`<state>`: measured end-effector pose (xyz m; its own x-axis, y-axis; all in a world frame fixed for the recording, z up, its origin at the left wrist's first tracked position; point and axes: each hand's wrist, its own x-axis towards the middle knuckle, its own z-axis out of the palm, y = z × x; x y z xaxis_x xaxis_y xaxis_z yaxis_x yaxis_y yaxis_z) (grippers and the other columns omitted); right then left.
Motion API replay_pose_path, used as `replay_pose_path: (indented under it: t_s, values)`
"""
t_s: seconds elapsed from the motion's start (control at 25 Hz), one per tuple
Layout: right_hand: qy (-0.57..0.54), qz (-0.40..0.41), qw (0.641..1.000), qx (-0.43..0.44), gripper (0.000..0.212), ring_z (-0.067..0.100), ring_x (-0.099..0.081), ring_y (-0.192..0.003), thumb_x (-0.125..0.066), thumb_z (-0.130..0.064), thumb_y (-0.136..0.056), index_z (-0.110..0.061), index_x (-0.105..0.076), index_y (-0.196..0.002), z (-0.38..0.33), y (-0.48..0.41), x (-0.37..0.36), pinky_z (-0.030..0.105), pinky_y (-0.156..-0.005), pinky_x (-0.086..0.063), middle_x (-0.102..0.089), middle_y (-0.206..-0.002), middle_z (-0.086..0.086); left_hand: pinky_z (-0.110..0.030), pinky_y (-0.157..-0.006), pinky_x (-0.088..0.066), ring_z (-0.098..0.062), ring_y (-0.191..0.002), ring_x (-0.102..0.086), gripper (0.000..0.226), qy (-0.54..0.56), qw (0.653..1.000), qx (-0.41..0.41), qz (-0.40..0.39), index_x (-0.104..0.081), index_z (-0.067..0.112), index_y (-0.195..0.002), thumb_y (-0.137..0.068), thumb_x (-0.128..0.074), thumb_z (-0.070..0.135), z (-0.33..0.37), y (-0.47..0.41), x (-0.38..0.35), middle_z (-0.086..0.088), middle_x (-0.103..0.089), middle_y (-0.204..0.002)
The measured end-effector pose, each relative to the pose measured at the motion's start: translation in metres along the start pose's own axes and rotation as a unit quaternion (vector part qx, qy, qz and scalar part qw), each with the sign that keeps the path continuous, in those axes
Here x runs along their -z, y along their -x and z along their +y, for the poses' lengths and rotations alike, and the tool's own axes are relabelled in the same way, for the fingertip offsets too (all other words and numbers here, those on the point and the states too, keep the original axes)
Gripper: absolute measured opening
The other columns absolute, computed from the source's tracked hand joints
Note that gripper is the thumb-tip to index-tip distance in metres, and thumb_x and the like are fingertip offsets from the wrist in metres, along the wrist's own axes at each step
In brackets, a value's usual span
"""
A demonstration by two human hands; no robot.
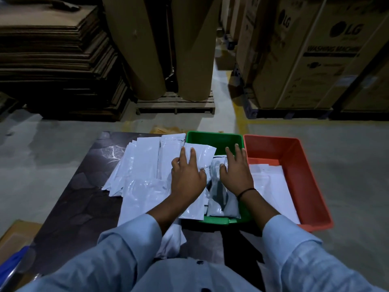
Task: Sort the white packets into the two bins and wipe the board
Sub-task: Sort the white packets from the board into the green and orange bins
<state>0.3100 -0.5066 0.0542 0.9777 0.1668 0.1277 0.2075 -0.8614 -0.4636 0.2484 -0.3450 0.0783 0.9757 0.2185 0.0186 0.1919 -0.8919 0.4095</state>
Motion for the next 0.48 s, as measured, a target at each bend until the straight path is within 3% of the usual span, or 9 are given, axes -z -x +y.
replay_pose_path:
  t_s: [0.28, 0.48]
  values:
    - [-0.054, 0.082, 0.995, 0.016, 0.059, 0.033, -0.009, -0.152, -0.055, -0.015, -0.089, -0.012, -0.044, -0.146, 0.014, 0.014, 0.032, 0.042, -0.120, -0.021, -0.020, -0.163, 0.014, -0.049, -0.116, -0.030, -0.047, -0.144, -0.021, 0.075, -0.050, 0.998, -0.015, -0.047, -0.012, 0.010, -0.160, -0.100, -0.044, 0.040, 0.026, -0.023, -0.047, -0.022, -0.005, -0.167]
    - [-0.054, 0.073, 0.996, 0.022, 0.058, 0.033, -0.009, -0.152, -0.054, -0.016, -0.090, -0.012, -0.044, -0.147, 0.027, 0.028, 0.036, 0.047, -0.120, -0.025, -0.020, -0.163, 0.013, -0.053, -0.124, -0.013, -0.047, -0.152, -0.012, 0.076, -0.168, 0.981, -0.012, -0.094, -0.005, 0.001, -0.160, -0.105, -0.028, 0.048, 0.008, -0.027, -0.087, -0.029, -0.002, -0.165]
